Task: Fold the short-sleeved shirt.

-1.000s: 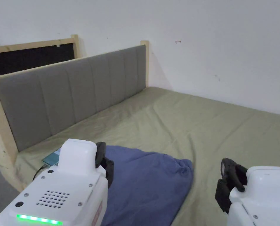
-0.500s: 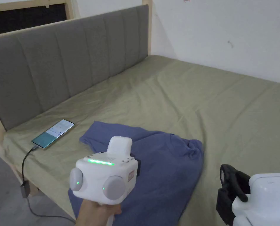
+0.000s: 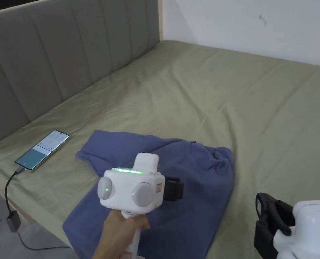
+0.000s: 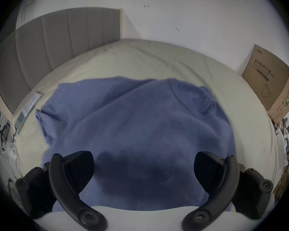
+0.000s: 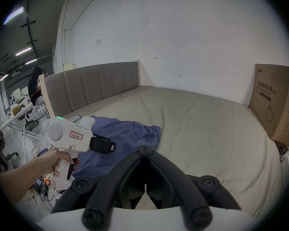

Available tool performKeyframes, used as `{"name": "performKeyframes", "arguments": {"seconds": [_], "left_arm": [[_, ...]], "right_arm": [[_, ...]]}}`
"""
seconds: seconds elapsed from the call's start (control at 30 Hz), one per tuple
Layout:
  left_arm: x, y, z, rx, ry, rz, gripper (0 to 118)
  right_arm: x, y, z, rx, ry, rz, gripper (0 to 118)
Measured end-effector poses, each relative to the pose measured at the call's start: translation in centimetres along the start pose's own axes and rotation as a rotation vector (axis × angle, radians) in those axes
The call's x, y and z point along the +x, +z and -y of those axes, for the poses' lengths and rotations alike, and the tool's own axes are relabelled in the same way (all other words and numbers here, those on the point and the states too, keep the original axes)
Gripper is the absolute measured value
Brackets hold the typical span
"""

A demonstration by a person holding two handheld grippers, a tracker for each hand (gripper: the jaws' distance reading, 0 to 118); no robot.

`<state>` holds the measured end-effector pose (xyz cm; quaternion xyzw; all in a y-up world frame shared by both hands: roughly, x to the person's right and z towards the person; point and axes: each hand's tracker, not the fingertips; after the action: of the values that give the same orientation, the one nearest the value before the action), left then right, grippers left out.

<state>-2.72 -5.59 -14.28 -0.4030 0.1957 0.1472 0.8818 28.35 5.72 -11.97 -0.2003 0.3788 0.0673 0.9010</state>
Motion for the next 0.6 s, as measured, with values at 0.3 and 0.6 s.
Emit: {"name": "performKeyframes", "arguments": {"seconds": [0.3,0.6], "left_arm": [[0.5,-1.2,-0.3,-0.087,0.004,-0.066,76],[-2.1,-0.3,-1.4,-0.118,0.147,-0.005,5]], "right_arm": [[0.8,-0.5,0.7,-0.041,-0.006,0.001,0],[1.2,0.2,1.7,-0.078,-0.044,0.007,0]]}}
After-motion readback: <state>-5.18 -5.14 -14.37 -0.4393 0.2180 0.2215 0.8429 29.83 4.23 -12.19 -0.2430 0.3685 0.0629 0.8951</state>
